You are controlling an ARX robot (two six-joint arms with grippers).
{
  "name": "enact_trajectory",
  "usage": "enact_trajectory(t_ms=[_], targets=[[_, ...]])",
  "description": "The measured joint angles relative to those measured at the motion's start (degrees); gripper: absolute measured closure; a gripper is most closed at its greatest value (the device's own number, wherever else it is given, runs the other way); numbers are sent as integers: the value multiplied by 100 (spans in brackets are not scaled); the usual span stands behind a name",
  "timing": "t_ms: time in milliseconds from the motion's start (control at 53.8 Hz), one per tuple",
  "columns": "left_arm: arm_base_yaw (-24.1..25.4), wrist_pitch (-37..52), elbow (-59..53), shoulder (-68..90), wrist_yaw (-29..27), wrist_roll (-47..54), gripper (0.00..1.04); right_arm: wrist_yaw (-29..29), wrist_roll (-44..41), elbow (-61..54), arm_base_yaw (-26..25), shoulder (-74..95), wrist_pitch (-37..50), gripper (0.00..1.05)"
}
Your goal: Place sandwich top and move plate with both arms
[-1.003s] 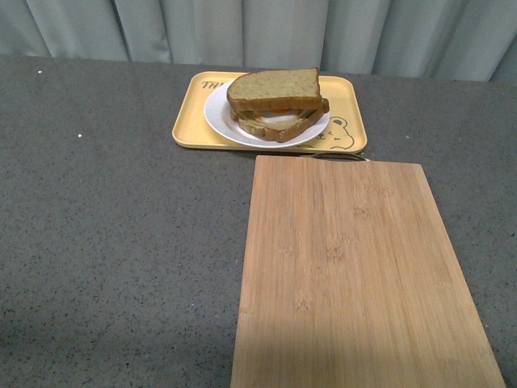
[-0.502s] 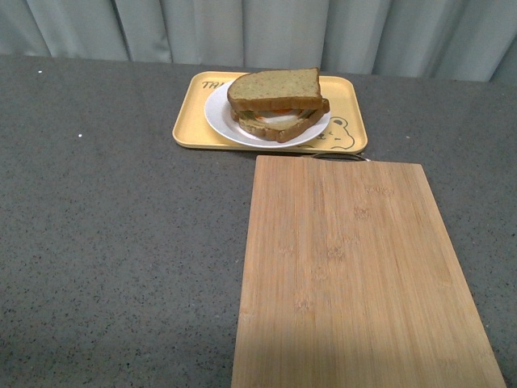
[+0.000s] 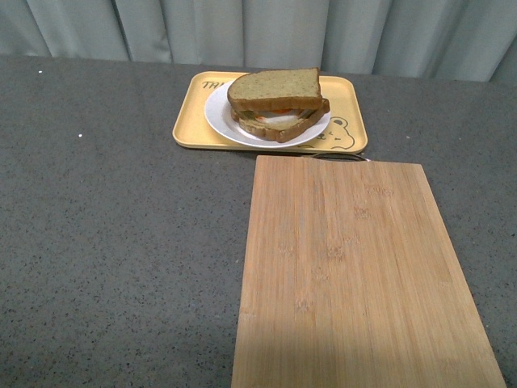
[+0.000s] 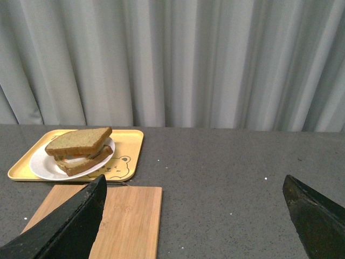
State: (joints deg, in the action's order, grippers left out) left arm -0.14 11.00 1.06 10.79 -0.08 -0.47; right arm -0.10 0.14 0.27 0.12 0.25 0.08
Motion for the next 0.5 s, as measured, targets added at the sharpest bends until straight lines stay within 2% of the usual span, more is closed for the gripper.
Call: enact_trajectory(t_ms=[56, 130, 279, 502], targets=[[0, -144, 2, -142, 0, 2, 101, 0, 0, 0, 0, 0, 0, 9], [0, -1029, 2, -870, 7, 2, 101, 0, 0, 0, 0, 0, 0, 9], [0, -1086, 2, -1045, 9, -2, 101, 0, 0, 0, 0, 0, 0, 9], [0, -1088, 2, -1049, 9, 2, 60, 0, 0, 0, 0, 0, 0, 9]])
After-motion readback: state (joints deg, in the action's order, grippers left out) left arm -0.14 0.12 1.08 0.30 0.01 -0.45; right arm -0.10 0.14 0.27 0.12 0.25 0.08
